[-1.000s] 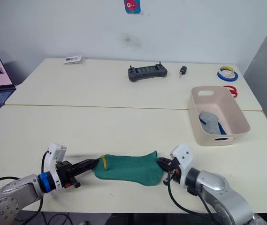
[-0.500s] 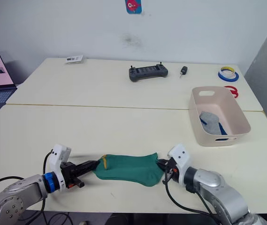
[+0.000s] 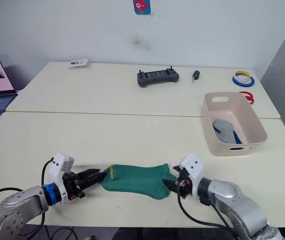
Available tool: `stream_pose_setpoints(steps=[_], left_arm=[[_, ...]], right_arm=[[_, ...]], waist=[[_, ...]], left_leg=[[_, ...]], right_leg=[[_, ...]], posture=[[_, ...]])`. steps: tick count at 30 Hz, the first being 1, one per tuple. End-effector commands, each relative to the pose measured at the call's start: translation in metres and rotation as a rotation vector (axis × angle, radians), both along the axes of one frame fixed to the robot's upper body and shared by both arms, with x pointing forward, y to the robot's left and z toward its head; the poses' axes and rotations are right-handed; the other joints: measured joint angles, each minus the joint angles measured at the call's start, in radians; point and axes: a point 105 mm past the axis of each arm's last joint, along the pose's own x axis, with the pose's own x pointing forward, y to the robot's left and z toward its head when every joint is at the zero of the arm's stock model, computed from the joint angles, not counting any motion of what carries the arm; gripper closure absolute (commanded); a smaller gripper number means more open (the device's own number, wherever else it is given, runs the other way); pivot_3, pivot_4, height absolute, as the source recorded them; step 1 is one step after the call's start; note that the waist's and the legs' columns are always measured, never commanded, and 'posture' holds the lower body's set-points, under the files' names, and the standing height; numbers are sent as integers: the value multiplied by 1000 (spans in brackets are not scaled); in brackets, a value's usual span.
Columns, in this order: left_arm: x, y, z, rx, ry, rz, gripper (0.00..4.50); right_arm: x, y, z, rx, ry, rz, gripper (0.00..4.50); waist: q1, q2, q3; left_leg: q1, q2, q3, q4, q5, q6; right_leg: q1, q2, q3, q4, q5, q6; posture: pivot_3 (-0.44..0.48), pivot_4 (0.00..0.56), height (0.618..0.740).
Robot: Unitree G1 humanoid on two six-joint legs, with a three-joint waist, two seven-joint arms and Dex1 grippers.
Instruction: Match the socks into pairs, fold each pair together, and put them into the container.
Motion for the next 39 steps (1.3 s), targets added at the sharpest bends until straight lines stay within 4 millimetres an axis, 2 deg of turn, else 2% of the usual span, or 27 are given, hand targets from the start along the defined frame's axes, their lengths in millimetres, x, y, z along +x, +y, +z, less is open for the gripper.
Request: stream_pose_setpoints(steps=[1, 3, 6, 7, 8, 11, 14, 17, 21, 24, 28, 33, 36, 39], left_arm=[[-2, 6, 23, 24, -109, -9, 1652], [-5, 13, 27, 76, -127, -18, 1652], [-2, 11, 48, 82, -219, -64, 1652], [-2, 4, 55, 68, -244, -106, 1652], [-3, -5, 59, 69, -262, -156, 1835], [-8, -32, 55, 102, -252, -323, 2542], [-4, -51, 49, 100, -254, -394, 3561], [-2, -60, 34, 166, -232, -470, 4452], [-5, -66, 8, 227, -174, -550, 4500], [3, -59, -12, 285, -134, -528, 4500], [6, -46, -29, 343, -88, -509, 4500], [4, -39, -38, 356, -65, -504, 4500], [5, -39, -34, 329, -80, -499, 4500], [5, -41, -16, 285, -136, -502, 4500]], right_arm=[[-7, 1, 22, 24, -73, 61, 15], [-7, 0, 29, 22, -103, 79, 15], [-8, 0, 43, 25, -168, 121, 15], [-8, 2, 46, 26, -185, 139, 15], [-8, 6, 49, 26, -207, 162, 1], [-8, 17, 47, 24, -216, 208, 0], [-7, 30, 37, -2, -218, 267, 962], [-3, 42, 26, -33, -203, 317, 1900], [-2, 57, 7, -88, -176, 383, 3383], [-3, 61, -9, -142, -138, 404, 4455], [-3, 48, -18, -199, -114, 373, 4487], [-9, 20, -20, -237, -71, 308, 4487], [-13, 8, -14, -225, -76, 284, 4487], [-18, 10, 10, -126, -127, 309, 4487]], waist=[[0, 0, 0], [0, 0, 0], [0, 0, 0], [0, 0, 0], [1, 0, 0], [0, 0, 0], [0, 0, 0], [-1, 0, 0], [-2, 0, 0], [-1, 0, 0], [0, 0, 0], [1, 1, -2], [1, 1, -3], [-1, 1, -3]], left_leg=[[0, 0, 0, 0, 0, 0], [0, 0, 0, 0, 0, 0], [0, 0, 0, 0, 0, 0], [0, 0, 0, 0, 0, 0], [0, 0, 0, 0, 0, 0], [0, 0, 0, 0, 0, 0], [0, 0, 1, 0, 0, 0], [0, 0, 1, 0, 0, 0], [0, 0, 1, 0, 0, 0], [0, 0, 1, 0, 0, 0], [0, -1, 1, 1, 0, 0], [1, 0, 0, 1, 0, 0], [2, 0, 0, 1, 0, 0], [2, 0, 0, 1, 0, 0]], right_leg=[[0, 0, 0, 0, 0, 0], [0, 0, 0, 0, 0, 0], [0, 0, 0, 0, 0, 0], [0, 0, 0, 0, 0, 0], [0, 0, 0, 0, 0, 0], [0, 0, 0, 0, 0, 0], [0, 0, 0, -1, 0, 0], [0, 0, 0, 0, 0, 0], [0, 1, 0, 0, 0, 0], [-1, 1, 0, 0, 0, 0], [0, 0, 0, 0, 0, 0], [1, 0, 0, 0, 0, 0], [2, 0, 0, 0, 0, 0], [2, 0, 0, 0, 0, 0]], posture=[[0, 150, 740], [0, 150, 740], [0, 150, 740], [0, 150, 740], [0, 150, 740], [0, 150, 740], [0, 150, 740], [0, 150, 740], [0, 150, 740], [0, 150, 740], [0, 150, 740], [0, 150, 740], [0, 150, 740], [0, 150, 740]])
